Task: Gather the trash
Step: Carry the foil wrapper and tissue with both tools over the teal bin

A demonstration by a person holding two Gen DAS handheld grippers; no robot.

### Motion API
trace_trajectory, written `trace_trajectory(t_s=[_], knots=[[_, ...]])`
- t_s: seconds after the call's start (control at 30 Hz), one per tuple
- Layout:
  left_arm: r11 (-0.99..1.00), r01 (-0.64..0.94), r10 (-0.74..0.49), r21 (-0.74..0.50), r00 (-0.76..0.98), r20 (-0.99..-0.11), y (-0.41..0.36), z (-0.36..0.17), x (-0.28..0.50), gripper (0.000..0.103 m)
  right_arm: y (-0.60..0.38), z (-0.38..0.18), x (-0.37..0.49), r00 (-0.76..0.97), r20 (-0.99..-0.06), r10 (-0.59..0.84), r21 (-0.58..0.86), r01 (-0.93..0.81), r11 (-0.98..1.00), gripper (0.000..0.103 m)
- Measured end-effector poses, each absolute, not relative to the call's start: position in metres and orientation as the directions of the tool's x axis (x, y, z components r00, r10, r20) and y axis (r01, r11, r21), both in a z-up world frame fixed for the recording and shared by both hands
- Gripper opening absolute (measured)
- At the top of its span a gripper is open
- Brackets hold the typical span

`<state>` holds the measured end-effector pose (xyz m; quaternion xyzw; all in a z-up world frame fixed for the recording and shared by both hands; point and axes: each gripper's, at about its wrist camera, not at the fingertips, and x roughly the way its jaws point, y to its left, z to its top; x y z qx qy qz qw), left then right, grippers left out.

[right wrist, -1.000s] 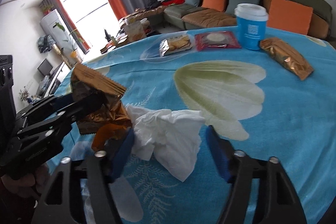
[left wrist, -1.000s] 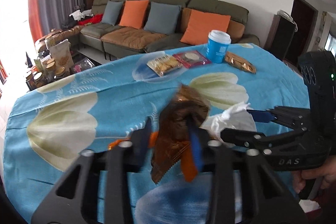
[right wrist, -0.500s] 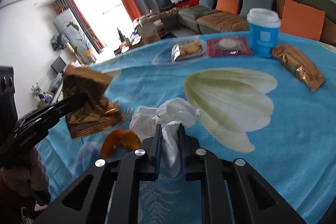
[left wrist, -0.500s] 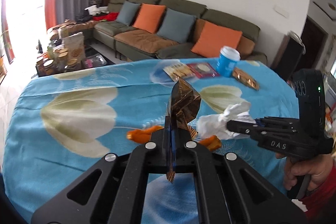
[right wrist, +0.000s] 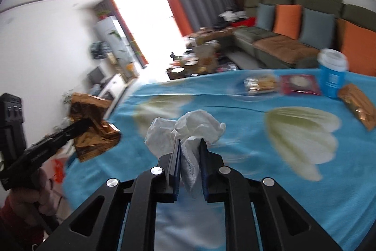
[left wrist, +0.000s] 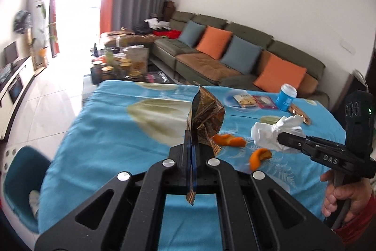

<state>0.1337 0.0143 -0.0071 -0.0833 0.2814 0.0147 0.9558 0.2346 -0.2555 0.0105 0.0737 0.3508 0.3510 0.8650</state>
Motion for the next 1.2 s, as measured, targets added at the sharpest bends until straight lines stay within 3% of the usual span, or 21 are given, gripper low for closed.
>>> trace_trajectory(t_s=[0.27,0.73,1.2], knots=[[0.964,-0.214,0.115,-0.156,0.870,-0.479,0.058,0.011,0.037,0.001,-0.199,0.038,0.178,0.451,-0.509,0.733,0.344,-0.674,0.654,0.013],[0.896,-0.389,0.272,-0.214,0.862,-0.428,0.154,0.007,-0.085,0.001,-0.083,0.056,0.123,0.368,-0.526,0.767,0.224,-0.810,0.542,0.013],[0.819,-0.537,0.394,-0.202,0.783,-0.482,0.237,-0.009,-0.127,0.001,0.008,0.048,0.120,0.267,-0.581,0.769,0.171,-0.884,0.436,0.014]])
